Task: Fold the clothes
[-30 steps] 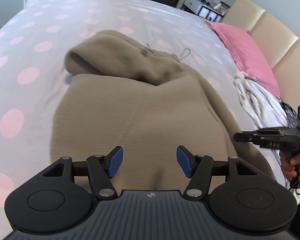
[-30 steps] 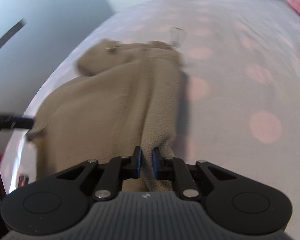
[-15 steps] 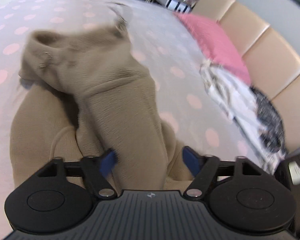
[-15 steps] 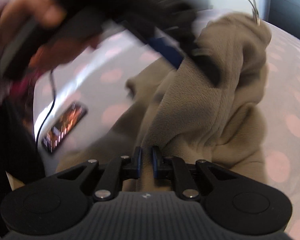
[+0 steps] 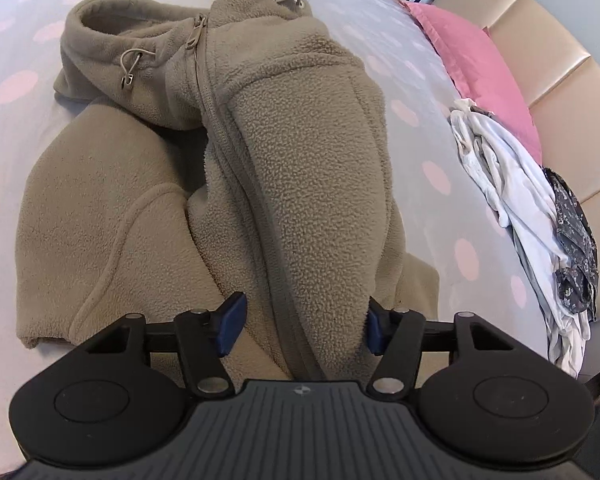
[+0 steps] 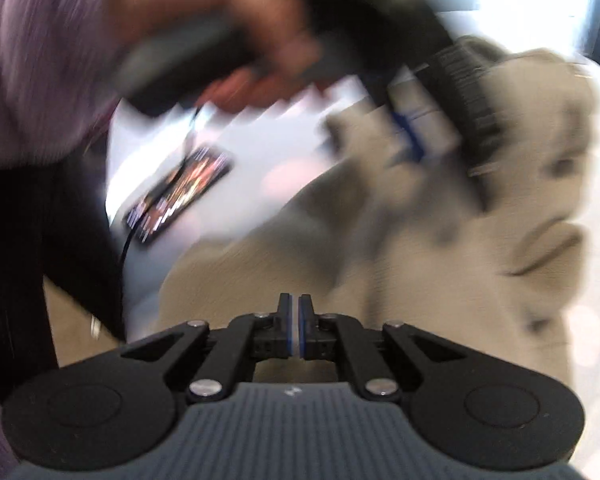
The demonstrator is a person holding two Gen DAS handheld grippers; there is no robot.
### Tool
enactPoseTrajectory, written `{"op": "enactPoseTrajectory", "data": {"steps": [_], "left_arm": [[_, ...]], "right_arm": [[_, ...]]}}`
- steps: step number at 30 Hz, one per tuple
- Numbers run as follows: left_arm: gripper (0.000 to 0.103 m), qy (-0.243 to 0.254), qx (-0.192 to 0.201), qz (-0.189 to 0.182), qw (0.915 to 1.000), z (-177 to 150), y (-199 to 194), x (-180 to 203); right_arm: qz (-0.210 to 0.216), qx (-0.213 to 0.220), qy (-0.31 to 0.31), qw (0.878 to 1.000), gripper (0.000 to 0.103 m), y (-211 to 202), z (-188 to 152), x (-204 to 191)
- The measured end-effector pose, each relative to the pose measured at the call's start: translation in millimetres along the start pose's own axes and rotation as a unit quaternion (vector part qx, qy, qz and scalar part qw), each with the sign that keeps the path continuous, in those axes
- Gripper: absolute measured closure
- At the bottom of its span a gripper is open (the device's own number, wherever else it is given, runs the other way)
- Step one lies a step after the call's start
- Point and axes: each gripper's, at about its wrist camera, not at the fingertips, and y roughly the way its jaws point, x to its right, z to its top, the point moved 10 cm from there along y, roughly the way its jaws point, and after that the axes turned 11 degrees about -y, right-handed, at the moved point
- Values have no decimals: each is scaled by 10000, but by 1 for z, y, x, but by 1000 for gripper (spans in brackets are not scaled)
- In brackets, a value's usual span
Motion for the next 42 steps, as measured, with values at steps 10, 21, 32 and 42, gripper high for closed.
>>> {"op": "enactPoseTrajectory", "data": {"steps": [10, 21, 32, 42], "left_arm": [[52, -31, -75, 107, 9999, -4, 0, -4], [52, -17, -115, 48, 9999, -5, 1, -10], [52, 178, -86, 28, 9998, -2, 1, -5], [37, 492, 461, -285, 9973, 18, -38, 1]], "right_arm": [[-1161, 606, 1180, 9843, 82, -62, -5, 117], [-1291, 722, 2284, 9623, 52, -24, 13, 203], [-1117, 667, 2829, 9503, 94, 37, 27, 232], [-2974, 1060, 3200, 8933, 97, -96, -23, 294]]}}
